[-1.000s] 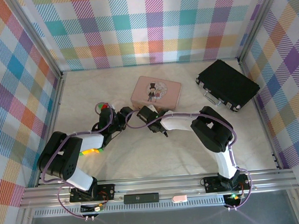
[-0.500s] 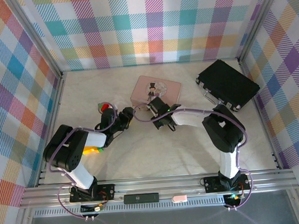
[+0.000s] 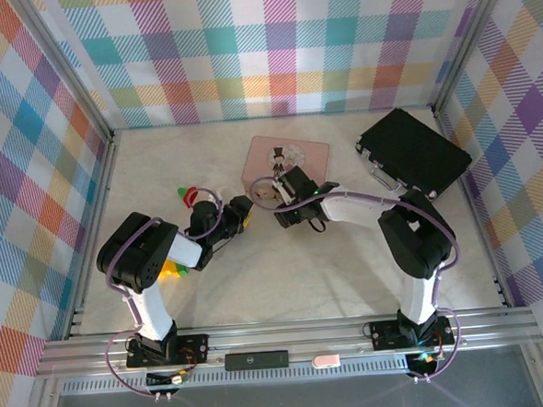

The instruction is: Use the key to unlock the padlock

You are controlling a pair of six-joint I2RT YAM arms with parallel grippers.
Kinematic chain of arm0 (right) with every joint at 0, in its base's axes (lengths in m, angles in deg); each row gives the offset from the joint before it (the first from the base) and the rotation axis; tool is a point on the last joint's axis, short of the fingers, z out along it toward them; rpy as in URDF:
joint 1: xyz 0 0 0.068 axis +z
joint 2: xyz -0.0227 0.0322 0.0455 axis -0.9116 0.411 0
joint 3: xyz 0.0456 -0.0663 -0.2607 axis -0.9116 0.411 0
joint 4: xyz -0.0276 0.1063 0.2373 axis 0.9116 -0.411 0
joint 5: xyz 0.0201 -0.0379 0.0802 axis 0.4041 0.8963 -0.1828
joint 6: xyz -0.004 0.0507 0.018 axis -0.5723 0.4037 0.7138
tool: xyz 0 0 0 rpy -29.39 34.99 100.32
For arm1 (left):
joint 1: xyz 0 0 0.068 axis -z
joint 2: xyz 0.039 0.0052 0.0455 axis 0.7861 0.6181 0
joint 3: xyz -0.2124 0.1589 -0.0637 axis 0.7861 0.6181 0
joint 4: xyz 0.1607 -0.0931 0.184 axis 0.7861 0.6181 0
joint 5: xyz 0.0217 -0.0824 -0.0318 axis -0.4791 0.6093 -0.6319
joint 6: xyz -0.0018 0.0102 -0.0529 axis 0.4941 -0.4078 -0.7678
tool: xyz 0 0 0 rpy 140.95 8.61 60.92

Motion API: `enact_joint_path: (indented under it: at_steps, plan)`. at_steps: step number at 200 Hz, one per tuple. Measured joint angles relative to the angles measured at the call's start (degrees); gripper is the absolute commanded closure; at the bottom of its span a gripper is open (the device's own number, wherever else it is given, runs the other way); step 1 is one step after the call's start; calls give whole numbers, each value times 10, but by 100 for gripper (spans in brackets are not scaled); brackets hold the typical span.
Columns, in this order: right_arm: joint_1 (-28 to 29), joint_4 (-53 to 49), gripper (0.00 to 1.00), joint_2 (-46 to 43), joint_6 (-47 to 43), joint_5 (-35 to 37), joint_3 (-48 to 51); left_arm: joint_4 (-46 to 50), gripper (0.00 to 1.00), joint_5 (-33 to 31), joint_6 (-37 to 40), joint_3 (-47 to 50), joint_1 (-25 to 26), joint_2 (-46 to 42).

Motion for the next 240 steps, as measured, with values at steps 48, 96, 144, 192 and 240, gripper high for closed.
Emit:
enact_joint_path:
  at_steps: [48,96,144,192,240]
  plan:
    - [15,-8,58,45,24,90,-28,5,46,-4,1,8,0,-14]
    - [15,-10,59,73,39,121,-34,18,46,-10,5,12,0,-41]
    - [15,-9,66,75,50,121,-34,31,46,-11,5,12,0,-43]
    - [13,-3,71,72,51,106,-33,34,46,-11,7,12,0,-52]
    - [-7,5,82,46,38,30,-28,34,46,-10,9,12,3,-52]
